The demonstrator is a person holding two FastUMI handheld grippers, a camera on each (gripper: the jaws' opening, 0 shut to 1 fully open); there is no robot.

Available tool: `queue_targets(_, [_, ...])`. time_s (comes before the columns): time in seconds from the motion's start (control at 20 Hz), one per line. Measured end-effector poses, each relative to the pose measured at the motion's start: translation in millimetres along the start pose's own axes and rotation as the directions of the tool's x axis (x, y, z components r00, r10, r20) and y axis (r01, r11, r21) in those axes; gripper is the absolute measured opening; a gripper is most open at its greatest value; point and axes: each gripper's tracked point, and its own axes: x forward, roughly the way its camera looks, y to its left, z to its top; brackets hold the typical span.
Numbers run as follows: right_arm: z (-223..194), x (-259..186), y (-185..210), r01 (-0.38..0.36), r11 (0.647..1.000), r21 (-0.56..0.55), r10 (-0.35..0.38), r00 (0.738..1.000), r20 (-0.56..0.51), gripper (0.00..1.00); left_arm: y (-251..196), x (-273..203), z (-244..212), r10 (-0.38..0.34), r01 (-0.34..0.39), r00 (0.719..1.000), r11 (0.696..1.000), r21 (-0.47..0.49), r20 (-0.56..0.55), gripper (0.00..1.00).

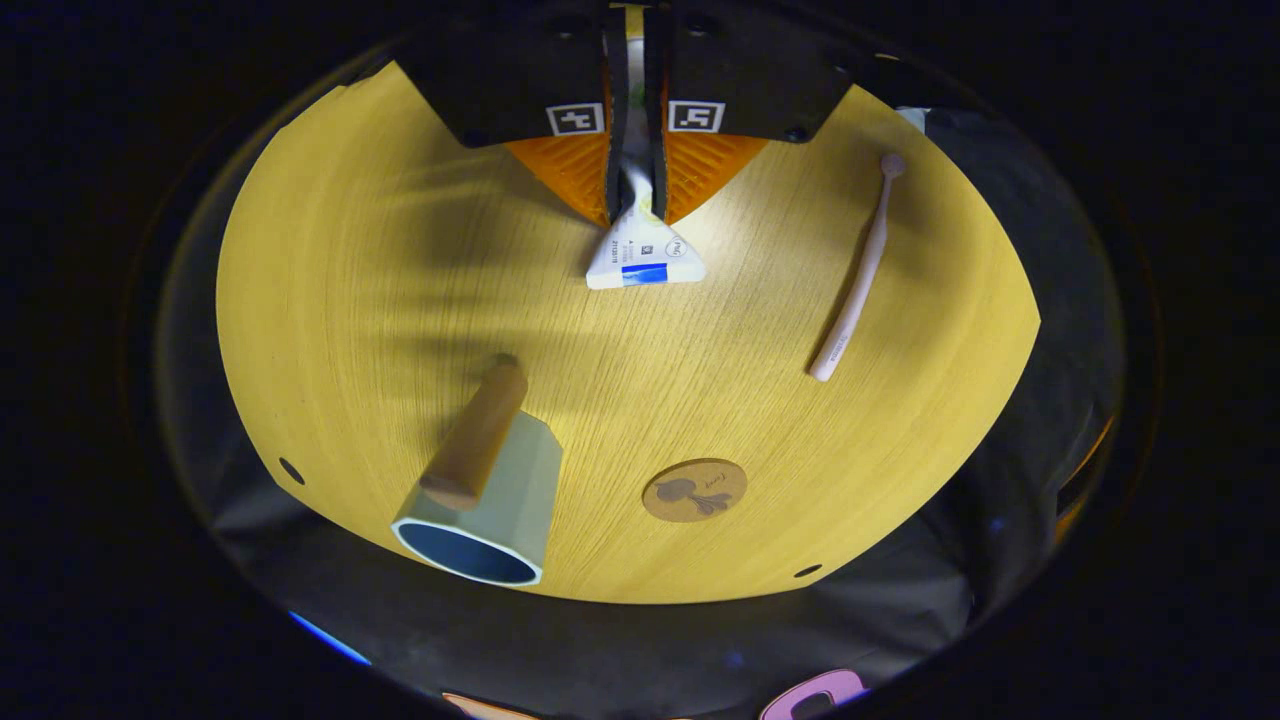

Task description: Put the toothbrush and toothpaste on the desktop into the cup, then pick up the cup and place it on the coaster on the desktop.

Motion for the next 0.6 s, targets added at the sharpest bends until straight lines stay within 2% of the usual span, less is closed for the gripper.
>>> queue_targets(0.05, [-0.2,0.2,-0.2,-0.002,1.000,0.000,0.002,1.000,0.004,0.07,-3.5,4.0,-11.0,-0.012,0.012,0.999,1.000,-0.006,-0.035,0.94])
queue_targets(0.15, [-0.2,0.0,-0.3,-0.011,1.000,0.006,0.011,1.000,0.010,0.09,-9.6,12.5,-31.3,-0.033,0.033,0.993,0.999,-0.006,-0.110,0.95])
queue_targets(0.2, [0.2,-0.7,-0.1,-0.015,1.000,0.009,0.015,1.000,0.011,0.07,-11.1,15.9,-41.8,-0.039,0.039,0.988,0.999,-0.003,-0.151,0.95])
queue_targets(0.3, [0.6,-0.3,-0.2,-0.019,1.000,0.014,0.018,1.000,0.016,0.09,-10.7,19.1,-64.1,-0.044,0.045,0.972,0.999,-0.002,-0.233,0.95])
queue_targets(0.45, [0.4,-0.7,-0.5,-0.021,1.000,0.017,0.020,0.999,0.026,0.09,-12.5,24.9,-96.7,-0.048,0.043,0.936,0.999,-0.023,-0.350,0.95])
queue_targets(0.55, [0.2,-0.4,-0.2,-0.022,1.000,0.017,0.021,0.999,0.030,0.07,-17.1,26.6,-118.7,-0.059,0.055,0.902,0.998,-0.022,-0.427,0.95])
queue_targets(0.6, [0.7,-1.2,-0.2,-0.024,1.000,0.015,0.024,0.999,0.031,0.09,-16.8,26.8,-127.3,-0.053,0.056,0.886,0.998,-0.008,-0.461,0.95])
